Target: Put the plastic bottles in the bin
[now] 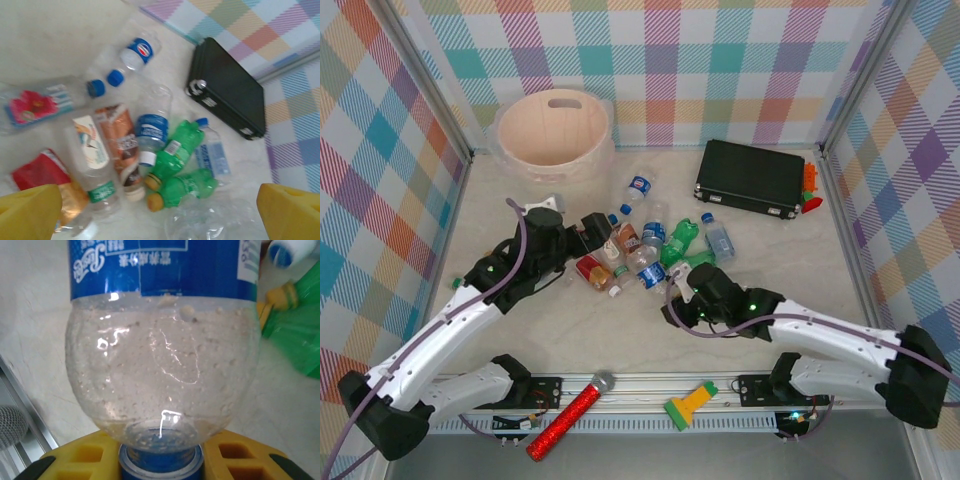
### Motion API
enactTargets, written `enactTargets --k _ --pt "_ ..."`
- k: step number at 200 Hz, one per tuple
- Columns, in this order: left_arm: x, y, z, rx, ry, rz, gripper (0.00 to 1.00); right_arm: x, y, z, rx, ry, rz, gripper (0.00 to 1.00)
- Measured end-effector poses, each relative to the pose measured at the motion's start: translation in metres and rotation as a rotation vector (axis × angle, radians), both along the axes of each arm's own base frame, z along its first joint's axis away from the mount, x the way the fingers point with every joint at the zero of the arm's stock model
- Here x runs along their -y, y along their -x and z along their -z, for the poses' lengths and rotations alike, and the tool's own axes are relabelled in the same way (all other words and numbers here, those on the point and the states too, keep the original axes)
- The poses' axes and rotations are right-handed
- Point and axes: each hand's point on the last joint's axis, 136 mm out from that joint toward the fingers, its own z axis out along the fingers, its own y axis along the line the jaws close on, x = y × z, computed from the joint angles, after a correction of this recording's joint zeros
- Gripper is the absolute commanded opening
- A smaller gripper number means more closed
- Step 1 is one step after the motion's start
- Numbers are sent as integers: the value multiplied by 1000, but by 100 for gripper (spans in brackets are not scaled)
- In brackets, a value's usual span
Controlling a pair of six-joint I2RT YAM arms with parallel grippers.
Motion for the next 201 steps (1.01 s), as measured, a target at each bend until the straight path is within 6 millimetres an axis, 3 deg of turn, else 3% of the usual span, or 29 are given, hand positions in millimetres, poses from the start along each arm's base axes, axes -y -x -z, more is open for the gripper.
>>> enactTargets --k 27,87,125,167,201 --pt "25 -3 14 -39 97 57 100 6 -6 -22 78 -41 25 34" --pt "89 13 18 -35 195 241 97 -1 -16 -35 127 -28 25 34" --pt "98 11 24 -43 211 249 93 -4 -18 -40 135 -40 25 34" --pt "116 13 33 -62 233 287 80 -5 -18 -40 140 -36 14 35" --pt "125 17 35 -66 240 313 63 -5 -19 -39 144 -31 10 37"
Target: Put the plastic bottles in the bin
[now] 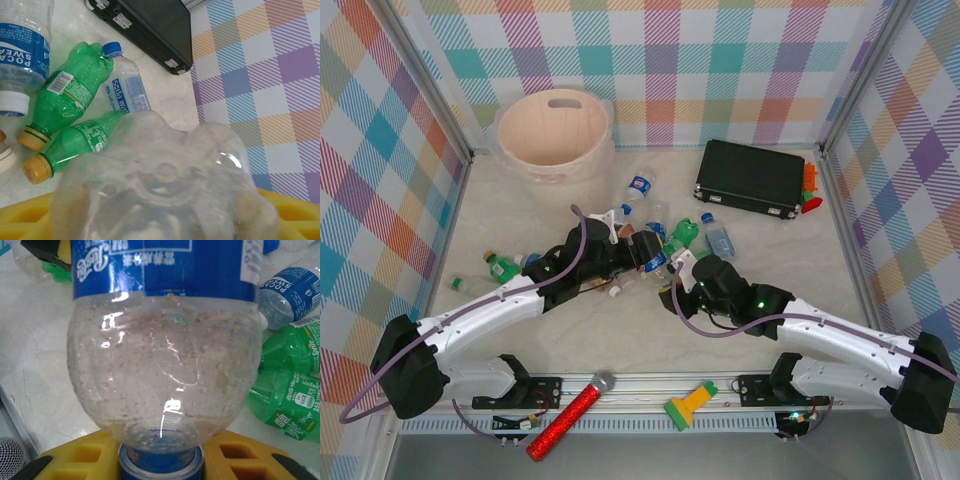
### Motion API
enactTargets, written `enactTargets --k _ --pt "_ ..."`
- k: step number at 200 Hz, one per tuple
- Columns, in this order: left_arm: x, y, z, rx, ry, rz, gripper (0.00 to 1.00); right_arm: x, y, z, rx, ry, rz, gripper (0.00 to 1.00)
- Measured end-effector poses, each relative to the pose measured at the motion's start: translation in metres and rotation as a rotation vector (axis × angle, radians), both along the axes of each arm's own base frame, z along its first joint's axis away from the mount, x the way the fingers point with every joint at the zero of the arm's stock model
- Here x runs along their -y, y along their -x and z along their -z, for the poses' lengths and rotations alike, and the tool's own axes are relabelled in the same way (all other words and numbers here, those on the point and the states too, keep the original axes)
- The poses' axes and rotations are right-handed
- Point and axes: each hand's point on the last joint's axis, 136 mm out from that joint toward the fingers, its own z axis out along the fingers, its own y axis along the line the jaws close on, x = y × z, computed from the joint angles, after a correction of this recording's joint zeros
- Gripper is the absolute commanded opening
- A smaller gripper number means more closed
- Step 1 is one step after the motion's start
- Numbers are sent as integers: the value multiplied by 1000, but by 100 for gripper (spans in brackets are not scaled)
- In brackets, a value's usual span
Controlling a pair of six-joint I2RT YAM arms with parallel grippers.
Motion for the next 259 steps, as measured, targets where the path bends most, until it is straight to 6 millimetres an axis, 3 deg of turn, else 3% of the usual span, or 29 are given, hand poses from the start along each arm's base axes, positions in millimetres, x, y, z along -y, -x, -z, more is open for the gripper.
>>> enactTargets --k 20,36,43,88,117,207,232,259 --pt "1 1 -2 11 -5 8 59 0 0 0 2 0 -1 52" --pt "0 -1 -2 20 -12 3 59 1 0 -3 5 -7 1 89" --pt "0 -1 -2 23 -16 0 59 1 0 -4 8 -11 4 100" --pt "-9 -4 0 38 -68 -27 59 8 -2 -23 55 -57 31 99" --pt "-23 -7 -14 88 -134 -67 59 16 -1 -28 73 -82 60 99" --pt "-102 -28 -139 441 -443 -308 60 43 1 -54 159 -181 133 99" --pt "-125 -44 -162 495 -529 -378 60 44 5 -63 165 -214 125 99" --pt "-159 -75 -187 506 -606 -486 59 46 7 -69 171 -238 120 99"
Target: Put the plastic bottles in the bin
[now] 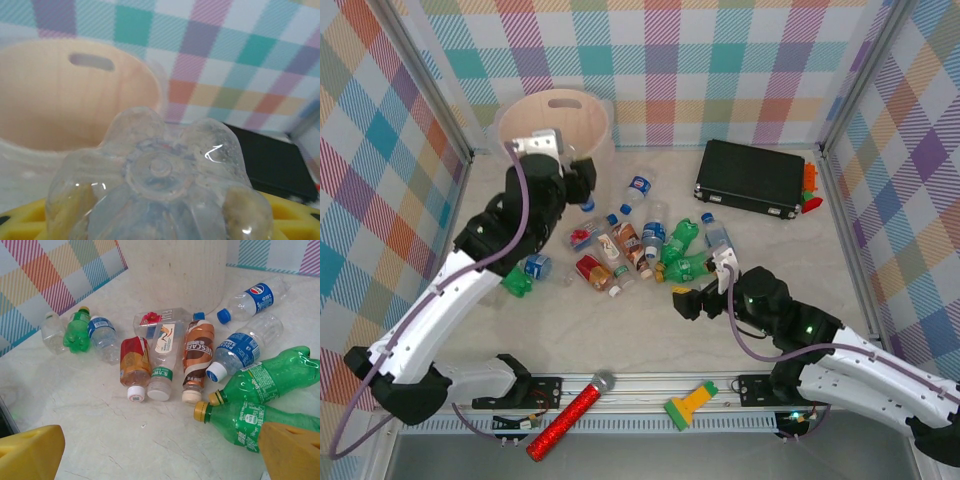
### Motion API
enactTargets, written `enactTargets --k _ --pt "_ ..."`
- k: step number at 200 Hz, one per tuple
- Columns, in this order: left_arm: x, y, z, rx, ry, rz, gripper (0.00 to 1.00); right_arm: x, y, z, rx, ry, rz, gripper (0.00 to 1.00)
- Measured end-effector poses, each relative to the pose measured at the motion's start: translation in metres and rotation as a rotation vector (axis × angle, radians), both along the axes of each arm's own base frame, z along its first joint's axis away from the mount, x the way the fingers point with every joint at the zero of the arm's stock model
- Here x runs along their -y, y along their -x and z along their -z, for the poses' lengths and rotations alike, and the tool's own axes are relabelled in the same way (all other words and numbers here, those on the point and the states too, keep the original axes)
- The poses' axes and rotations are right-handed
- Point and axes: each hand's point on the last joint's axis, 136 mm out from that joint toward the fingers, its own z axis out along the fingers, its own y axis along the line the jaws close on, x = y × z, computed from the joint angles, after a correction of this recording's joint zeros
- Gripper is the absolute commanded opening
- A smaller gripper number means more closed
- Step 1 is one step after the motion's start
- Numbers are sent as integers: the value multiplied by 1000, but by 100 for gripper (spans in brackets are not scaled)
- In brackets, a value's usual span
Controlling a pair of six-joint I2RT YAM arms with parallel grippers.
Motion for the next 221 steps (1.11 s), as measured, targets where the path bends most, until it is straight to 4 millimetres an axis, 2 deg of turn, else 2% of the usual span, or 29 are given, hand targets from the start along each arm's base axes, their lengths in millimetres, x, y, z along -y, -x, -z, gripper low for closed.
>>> enactTargets --k 28,49,63,110,147,182,221 --pt "-34 -34 -27 34 -7 -107 58 1 2 -4 3 -8 -4 99" --pt "-48 -53 -40 60 -24 -142 59 2 4 -9 7 -20 -14 99" --pt "-50 -65 -41 76 -47 -145 59 2 5 -14 11 -28 -18 99" --pt "-48 -118 -29 95 -164 -168 57 1 9 -32 25 -57 -37 99" --pt "-55 -155 -9 64 -236 -206 57 2 11 -47 45 -81 -46 99" --pt "-67 -171 14 15 -270 -237 60 3 13 -52 56 -81 -56 99" --pt "-68 -172 20 3 -269 -235 62 4 13 -56 65 -82 -58 99"
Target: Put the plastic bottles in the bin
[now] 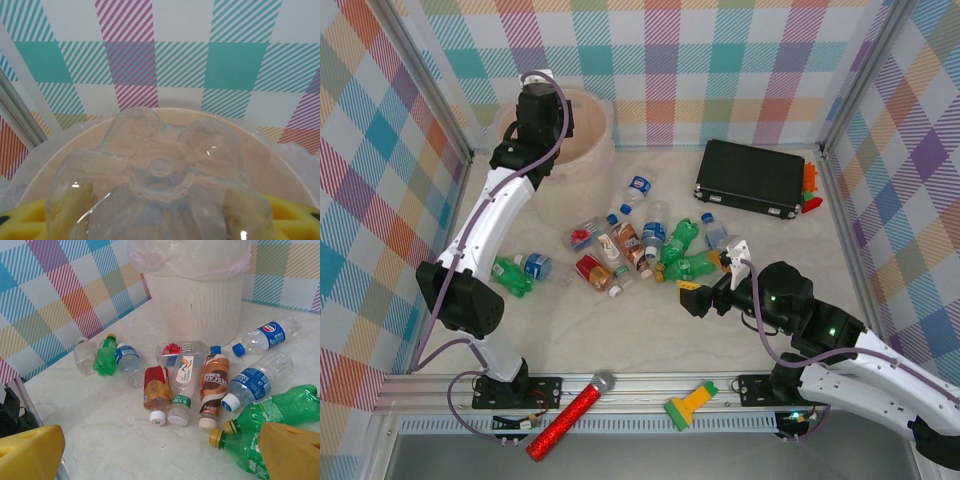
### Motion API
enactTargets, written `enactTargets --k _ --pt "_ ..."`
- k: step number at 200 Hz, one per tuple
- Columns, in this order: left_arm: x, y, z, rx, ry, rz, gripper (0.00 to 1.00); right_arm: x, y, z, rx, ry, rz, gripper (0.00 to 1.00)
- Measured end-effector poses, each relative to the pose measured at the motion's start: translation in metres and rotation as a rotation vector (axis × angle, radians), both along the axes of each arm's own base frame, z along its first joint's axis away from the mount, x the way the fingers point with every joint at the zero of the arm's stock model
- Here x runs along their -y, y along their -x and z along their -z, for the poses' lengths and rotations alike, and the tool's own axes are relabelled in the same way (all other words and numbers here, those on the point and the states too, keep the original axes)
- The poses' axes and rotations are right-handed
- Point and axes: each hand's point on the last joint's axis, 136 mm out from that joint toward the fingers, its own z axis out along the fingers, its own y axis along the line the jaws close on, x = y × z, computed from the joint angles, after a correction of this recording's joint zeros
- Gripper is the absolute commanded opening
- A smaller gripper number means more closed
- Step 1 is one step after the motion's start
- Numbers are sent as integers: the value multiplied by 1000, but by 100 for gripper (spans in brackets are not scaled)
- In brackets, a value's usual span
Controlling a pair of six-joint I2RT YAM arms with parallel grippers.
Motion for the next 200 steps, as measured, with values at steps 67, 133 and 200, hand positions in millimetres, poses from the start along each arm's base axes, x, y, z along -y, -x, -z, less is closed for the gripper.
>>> enactTargets --k 67,133,200 --pt "3 1 4 -6 31 15 100 0 0 -1 1 -2 0 99" --pt "1 19 -10 20 65 28 99 -1 1 -1 -2 -3 -10 99" --pt "0 39 -17 21 131 46 99 -1 2 1 -9 0 -14 99"
